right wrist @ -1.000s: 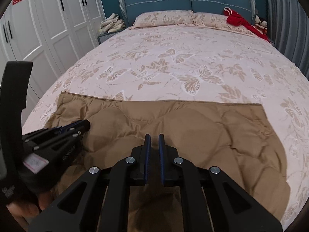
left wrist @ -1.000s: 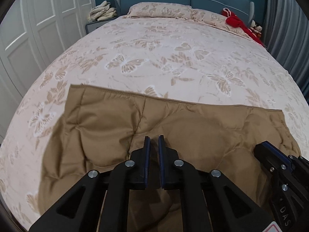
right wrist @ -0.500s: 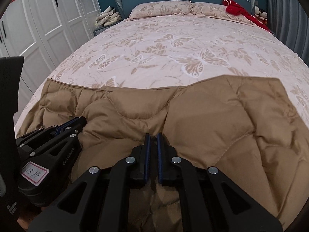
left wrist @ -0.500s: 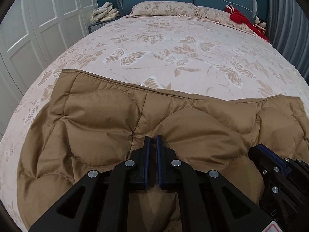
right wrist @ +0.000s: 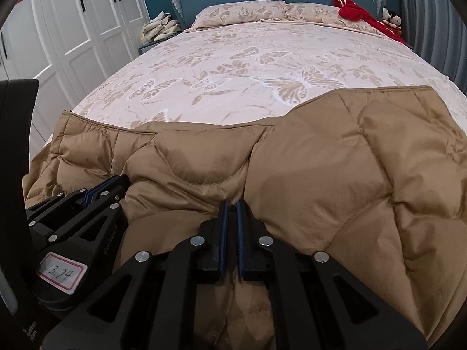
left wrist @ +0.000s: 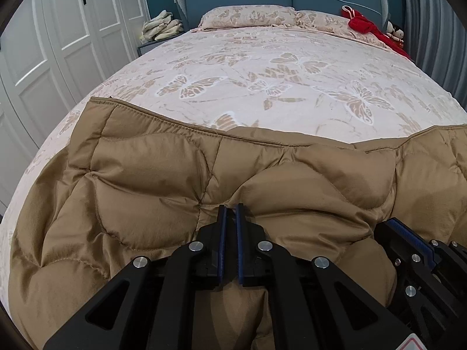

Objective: Fold large clothes

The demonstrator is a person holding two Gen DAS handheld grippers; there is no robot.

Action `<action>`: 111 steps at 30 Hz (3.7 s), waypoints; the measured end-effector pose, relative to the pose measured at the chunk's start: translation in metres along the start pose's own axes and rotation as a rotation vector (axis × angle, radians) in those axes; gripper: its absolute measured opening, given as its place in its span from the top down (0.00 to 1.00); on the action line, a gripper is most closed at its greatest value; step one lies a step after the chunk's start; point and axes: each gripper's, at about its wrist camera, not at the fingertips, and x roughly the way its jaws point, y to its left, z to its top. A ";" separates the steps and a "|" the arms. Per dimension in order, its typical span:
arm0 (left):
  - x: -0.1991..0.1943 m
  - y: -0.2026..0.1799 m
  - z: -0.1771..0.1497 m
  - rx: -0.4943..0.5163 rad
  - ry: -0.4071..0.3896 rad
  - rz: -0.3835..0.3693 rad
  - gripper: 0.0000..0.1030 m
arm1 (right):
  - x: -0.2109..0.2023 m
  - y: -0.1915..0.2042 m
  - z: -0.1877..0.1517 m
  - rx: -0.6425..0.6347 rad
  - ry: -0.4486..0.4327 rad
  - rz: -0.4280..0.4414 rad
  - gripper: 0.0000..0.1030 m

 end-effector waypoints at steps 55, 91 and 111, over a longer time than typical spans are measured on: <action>-0.140 0.113 -0.112 -0.293 0.159 -0.077 0.58 | -0.090 0.041 -0.099 0.012 0.088 0.024 0.92; -0.082 0.216 -0.131 -0.995 0.189 -0.544 0.63 | -0.087 0.041 -0.103 0.022 0.082 0.001 0.92; -0.247 0.242 -0.074 -0.725 -0.130 -0.516 0.96 | -0.119 0.107 -0.114 0.056 0.186 0.205 0.91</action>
